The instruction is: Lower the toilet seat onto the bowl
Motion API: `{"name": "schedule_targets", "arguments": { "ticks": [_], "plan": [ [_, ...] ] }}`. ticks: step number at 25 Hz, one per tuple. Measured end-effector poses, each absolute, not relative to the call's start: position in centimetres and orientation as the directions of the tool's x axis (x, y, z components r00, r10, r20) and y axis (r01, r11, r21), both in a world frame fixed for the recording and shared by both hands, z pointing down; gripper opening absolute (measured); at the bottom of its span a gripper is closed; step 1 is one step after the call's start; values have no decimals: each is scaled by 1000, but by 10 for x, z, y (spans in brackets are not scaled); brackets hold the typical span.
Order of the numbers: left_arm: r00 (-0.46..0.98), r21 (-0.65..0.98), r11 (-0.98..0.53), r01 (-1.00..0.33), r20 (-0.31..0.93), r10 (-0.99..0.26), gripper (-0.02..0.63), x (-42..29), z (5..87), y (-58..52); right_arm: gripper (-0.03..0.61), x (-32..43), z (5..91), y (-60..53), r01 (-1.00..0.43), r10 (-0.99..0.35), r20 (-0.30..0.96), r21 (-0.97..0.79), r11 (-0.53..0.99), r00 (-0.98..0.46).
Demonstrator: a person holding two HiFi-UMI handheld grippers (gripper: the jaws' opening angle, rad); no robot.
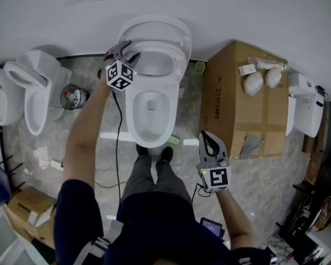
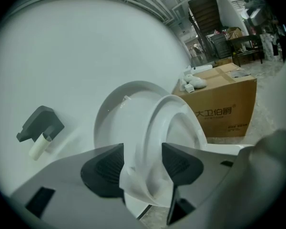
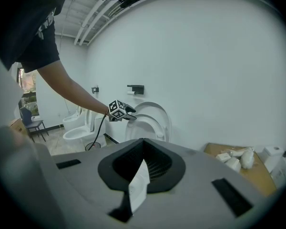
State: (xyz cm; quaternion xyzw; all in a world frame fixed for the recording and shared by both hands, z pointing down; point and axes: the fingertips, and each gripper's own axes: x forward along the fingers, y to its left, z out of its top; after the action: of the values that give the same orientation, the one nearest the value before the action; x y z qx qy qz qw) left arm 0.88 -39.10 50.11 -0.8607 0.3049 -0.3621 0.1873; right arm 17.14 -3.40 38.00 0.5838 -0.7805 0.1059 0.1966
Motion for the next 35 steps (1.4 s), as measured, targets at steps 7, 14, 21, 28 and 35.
{"name": "schedule_targets", "arguments": {
  "ticks": [7, 14, 21, 28, 35],
  "plan": [
    [538, -551, -746, -374, 526, -659, 207, 7, 516, -401, 20, 176, 389, -37, -957, -859, 457, 55, 285, -230],
    [529, -545, -748, -378, 536, -658, 172, 7, 521, -408, 20, 177, 395, -36, -957, -855, 465, 49, 285, -231],
    [533, -546, -758, -357, 547, -646, 118, 10, 524, -408, 20, 180, 400, -38, -957, -851, 470, 45, 287, -233],
    [534, -548, -756, -358, 544, -647, 110, 9, 524, -408, 20, 180, 403, -39, -957, -848, 476, 42, 288, -234],
    [532, -551, -750, -365, 538, -654, 105, 7, 522, -400, 20, 182, 402, -38, -958, -847, 478, 42, 285, -231]
  ]
}}
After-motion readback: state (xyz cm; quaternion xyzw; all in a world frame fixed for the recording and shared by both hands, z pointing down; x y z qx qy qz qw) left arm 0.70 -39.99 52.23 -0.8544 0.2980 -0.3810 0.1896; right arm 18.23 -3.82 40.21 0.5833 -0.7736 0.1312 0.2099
